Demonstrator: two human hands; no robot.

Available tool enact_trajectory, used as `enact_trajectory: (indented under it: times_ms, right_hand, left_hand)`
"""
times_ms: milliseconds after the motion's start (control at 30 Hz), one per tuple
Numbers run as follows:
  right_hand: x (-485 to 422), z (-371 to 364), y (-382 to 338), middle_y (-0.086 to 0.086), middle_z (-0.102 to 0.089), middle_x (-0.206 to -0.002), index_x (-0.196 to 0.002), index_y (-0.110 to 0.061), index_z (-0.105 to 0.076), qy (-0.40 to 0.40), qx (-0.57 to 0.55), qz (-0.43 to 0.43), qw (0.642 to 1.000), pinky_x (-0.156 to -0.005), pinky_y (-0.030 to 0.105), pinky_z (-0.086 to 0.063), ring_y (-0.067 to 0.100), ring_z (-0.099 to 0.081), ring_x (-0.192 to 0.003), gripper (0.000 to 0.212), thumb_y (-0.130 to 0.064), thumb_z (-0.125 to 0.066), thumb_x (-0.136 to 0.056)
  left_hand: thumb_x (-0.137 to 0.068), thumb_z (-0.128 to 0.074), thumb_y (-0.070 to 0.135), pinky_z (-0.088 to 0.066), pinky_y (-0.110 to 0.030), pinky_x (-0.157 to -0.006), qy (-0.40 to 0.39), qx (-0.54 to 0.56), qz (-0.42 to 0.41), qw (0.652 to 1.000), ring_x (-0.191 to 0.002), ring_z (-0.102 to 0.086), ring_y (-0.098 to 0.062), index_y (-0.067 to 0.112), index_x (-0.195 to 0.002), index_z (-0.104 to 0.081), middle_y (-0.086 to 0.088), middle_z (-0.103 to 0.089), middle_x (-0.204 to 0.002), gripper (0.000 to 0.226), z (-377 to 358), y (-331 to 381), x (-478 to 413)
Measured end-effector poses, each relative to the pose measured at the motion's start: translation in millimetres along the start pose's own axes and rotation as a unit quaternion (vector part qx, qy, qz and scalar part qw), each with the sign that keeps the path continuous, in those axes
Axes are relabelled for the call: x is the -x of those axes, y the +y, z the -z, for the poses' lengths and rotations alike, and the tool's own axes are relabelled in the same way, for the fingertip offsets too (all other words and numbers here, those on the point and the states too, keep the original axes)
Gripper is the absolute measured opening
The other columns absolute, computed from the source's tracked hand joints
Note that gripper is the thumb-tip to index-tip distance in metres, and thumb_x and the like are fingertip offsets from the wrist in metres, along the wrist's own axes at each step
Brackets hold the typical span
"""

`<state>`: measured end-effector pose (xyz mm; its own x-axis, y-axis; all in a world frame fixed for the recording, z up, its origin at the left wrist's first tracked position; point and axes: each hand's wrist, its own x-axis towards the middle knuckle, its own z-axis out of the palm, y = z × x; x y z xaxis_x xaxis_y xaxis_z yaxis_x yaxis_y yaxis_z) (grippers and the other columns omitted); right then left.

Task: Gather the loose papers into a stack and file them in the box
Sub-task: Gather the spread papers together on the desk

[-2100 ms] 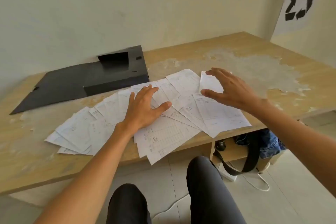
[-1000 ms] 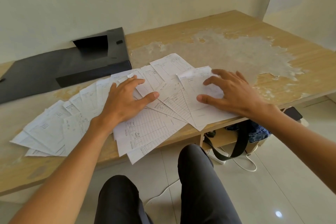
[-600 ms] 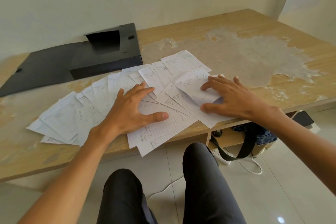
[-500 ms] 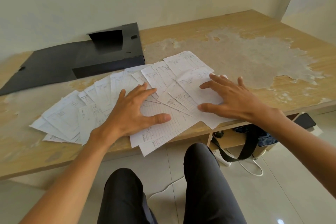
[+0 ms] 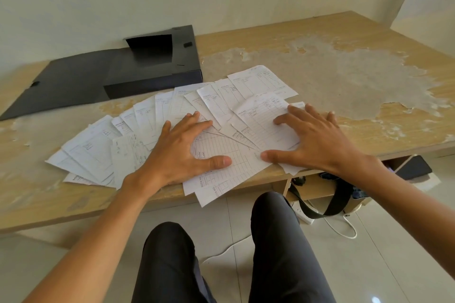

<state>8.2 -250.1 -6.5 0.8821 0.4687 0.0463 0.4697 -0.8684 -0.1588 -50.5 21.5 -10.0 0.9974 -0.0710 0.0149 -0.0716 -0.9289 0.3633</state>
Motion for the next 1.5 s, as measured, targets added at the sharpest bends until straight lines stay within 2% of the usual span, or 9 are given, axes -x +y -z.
enact_trajectory:
  times_ms: [200, 400, 600, 733, 833, 1000, 1200, 1400, 1500]
  right_hand:
    - [-13.3, 1.8, 1.0, -0.001, -0.029, -0.155, -0.131, -0.033, -0.044, 0.014, -0.026, 0.025, 0.999, -0.112, 0.055, -0.018, 0.024, -0.025, -0.142, 0.092, -0.085, -0.018, -0.059]
    - [-18.0, 1.3, -2.5, 0.0, -0.032, -0.153, -0.13, -0.033, -0.044, 0.01, -0.016, 0.011, 1.0, -0.113, 0.055, -0.015, 0.023, -0.026, -0.141, 0.095, -0.094, -0.025, -0.059]
    - [-30.3, 2.3, -4.5, 0.002, -0.044, -0.143, -0.124, -0.027, -0.049, 0.046, -0.012, -0.029, 0.998, -0.106, 0.049, -0.03, 0.024, -0.038, -0.134, 0.064, -0.072, -0.038, -0.079]
    - [-31.3, 1.9, -6.5, 0.002, -0.045, -0.14, -0.125, -0.026, -0.049, 0.053, 0.005, -0.025, 0.998, -0.105, 0.047, -0.031, 0.024, -0.039, -0.132, 0.061, -0.068, -0.039, -0.083]
    - [-33.6, 1.8, -4.4, 0.006, -0.033, -0.151, -0.132, -0.028, -0.043, 0.062, -0.006, -0.026, 0.998, -0.111, 0.05, -0.024, 0.028, -0.031, -0.138, 0.071, -0.073, -0.042, -0.078]
    - [-53.7, 3.7, 7.5, 0.014, -0.003, -0.16, -0.147, -0.034, -0.017, 0.023, -0.004, -0.07, 0.997, -0.109, 0.066, 0.006, 0.039, -0.002, -0.146, 0.115, -0.095, -0.036, -0.05]
    - [-67.6, 1.5, 11.3, 0.009, -0.042, -0.145, -0.145, -0.032, -0.021, 0.033, 0.003, -0.051, 0.998, -0.11, 0.064, -0.012, 0.033, -0.038, -0.132, 0.121, -0.098, -0.027, -0.043]
    - [-77.7, 4.8, 7.5, 0.014, -0.009, -0.159, -0.149, -0.033, -0.006, 0.001, -0.04, -0.061, 0.997, -0.109, 0.067, 0.002, 0.033, -0.007, -0.147, 0.126, -0.095, -0.039, -0.044]
    - [-84.2, 2.5, 1.9, 0.011, -0.029, -0.153, -0.148, -0.03, -0.015, 0.007, -0.055, -0.044, 0.997, -0.112, 0.061, -0.011, 0.032, -0.026, -0.14, 0.117, -0.091, -0.046, -0.053]
  left_hand:
    - [-0.051, -0.038, 0.092, 0.003, -0.045, -0.117, -0.003, 0.002, 0.003, 1.0, -0.146, -0.004, -0.011, 0.034, -0.146, -0.025, 0.006, -0.01, -0.159, 0.113, -0.3, -0.4, 0.8]
    - [-0.05, -0.04, 0.092, 0.001, -0.045, -0.117, -0.004, 0.02, 0.006, 1.0, -0.146, -0.005, -0.011, 0.034, -0.146, -0.025, 0.006, -0.011, -0.159, 0.113, 0.9, 1.1, 1.5]
    - [-0.049, -0.04, 0.093, -0.002, -0.045, -0.117, -0.001, 0.022, 0.005, 1.0, -0.146, -0.007, -0.011, 0.034, -0.146, -0.025, 0.006, -0.013, -0.159, 0.115, 1.1, 0.4, 0.6]
    - [-0.045, -0.035, 0.096, -0.001, -0.044, -0.117, -0.006, 0.02, 0.006, 1.0, -0.146, -0.007, -0.011, 0.034, -0.145, -0.026, 0.007, -0.013, -0.159, 0.118, 1.8, 0.8, 0.6]
    - [-0.044, -0.033, 0.098, -0.001, -0.045, -0.117, -0.008, 0.017, 0.004, 1.0, -0.146, -0.008, -0.012, 0.033, -0.145, -0.028, 0.007, -0.014, -0.159, 0.12, 2.2, 0.4, -0.2]
    - [-0.044, -0.033, 0.098, -0.002, -0.044, -0.117, -0.015, 0.008, 0.005, 1.0, -0.146, -0.008, -0.011, 0.034, -0.145, -0.028, 0.007, -0.013, -0.159, 0.12, 3.3, 0.4, -1.2]
    - [-0.043, -0.034, 0.097, -0.005, -0.044, -0.116, -0.018, 0.001, 0.012, 1.0, -0.145, -0.011, -0.012, 0.035, -0.144, -0.029, 0.008, -0.015, -0.158, 0.119, 6.3, 3.0, -1.8]
    - [-0.046, -0.039, 0.094, -0.008, -0.045, -0.116, -0.019, -0.004, 0.017, 1.0, -0.145, -0.013, -0.013, 0.036, -0.144, -0.03, 0.008, -0.015, -0.158, 0.114, 7.5, 4.3, -2.0]
    - [-0.044, -0.037, 0.096, -0.007, -0.045, -0.116, -0.018, 0.002, 0.019, 1.0, -0.145, -0.013, -0.013, 0.036, -0.144, -0.03, 0.008, -0.015, -0.158, 0.117, 7.9, 4.7, -1.3]
